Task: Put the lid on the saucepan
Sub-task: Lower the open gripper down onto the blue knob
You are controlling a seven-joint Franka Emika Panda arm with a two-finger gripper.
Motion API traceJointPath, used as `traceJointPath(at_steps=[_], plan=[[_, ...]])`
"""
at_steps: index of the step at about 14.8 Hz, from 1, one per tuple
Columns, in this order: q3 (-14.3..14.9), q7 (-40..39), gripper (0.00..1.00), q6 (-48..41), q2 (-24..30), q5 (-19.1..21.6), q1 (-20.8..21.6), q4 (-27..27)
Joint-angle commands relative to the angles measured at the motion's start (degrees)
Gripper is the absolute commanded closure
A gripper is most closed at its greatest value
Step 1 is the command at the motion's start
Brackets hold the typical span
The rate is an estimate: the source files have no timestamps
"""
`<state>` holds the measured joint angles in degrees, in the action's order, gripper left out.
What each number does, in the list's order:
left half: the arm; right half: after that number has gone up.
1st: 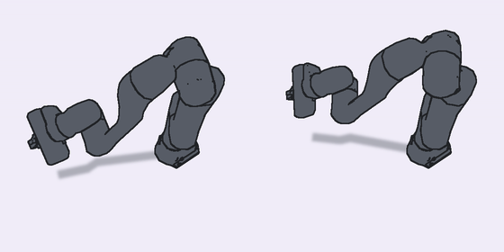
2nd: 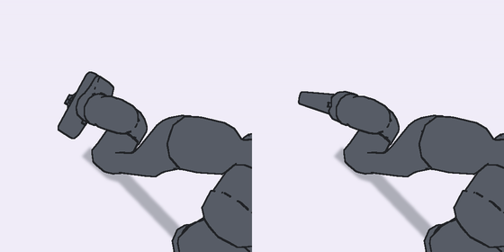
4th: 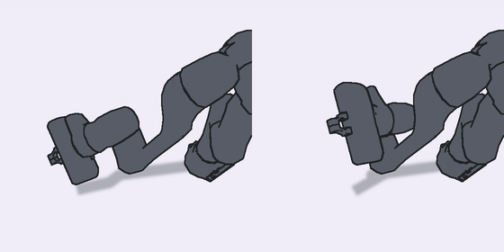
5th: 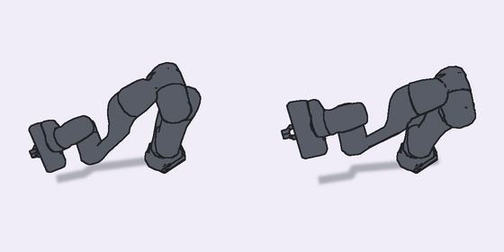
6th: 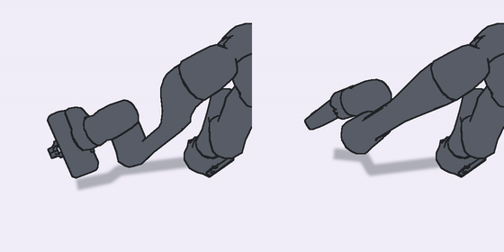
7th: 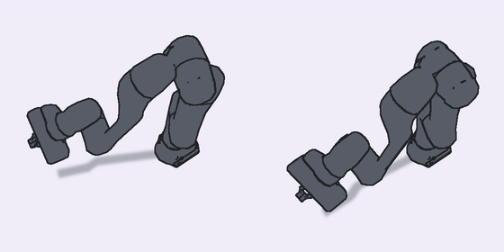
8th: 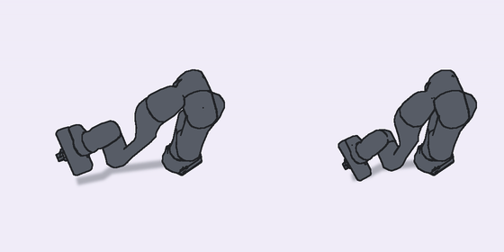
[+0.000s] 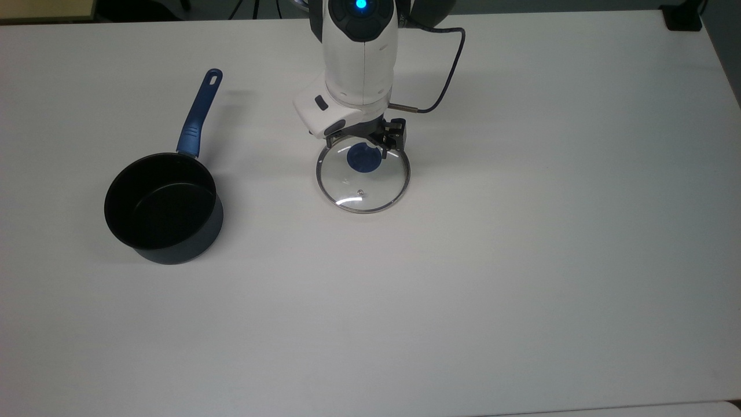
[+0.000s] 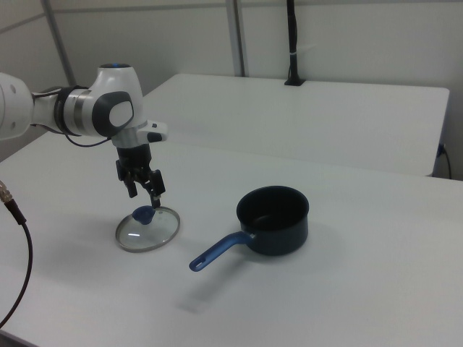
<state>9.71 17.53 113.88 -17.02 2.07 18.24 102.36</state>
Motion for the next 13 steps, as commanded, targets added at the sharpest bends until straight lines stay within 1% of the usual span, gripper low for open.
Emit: traceJointPath(at_steps=[1, 3, 13], plan=[[0.0, 1.4, 0.00, 3.8, -1.7, 0.1, 0.8, 1.4], [-0.2, 1.2, 0.00, 4.2, -2.5, 0.1, 0.7, 1.3], [-0.7, 0.7, 0.00, 3.8, -2.4, 0.0, 0.7, 2.2]])
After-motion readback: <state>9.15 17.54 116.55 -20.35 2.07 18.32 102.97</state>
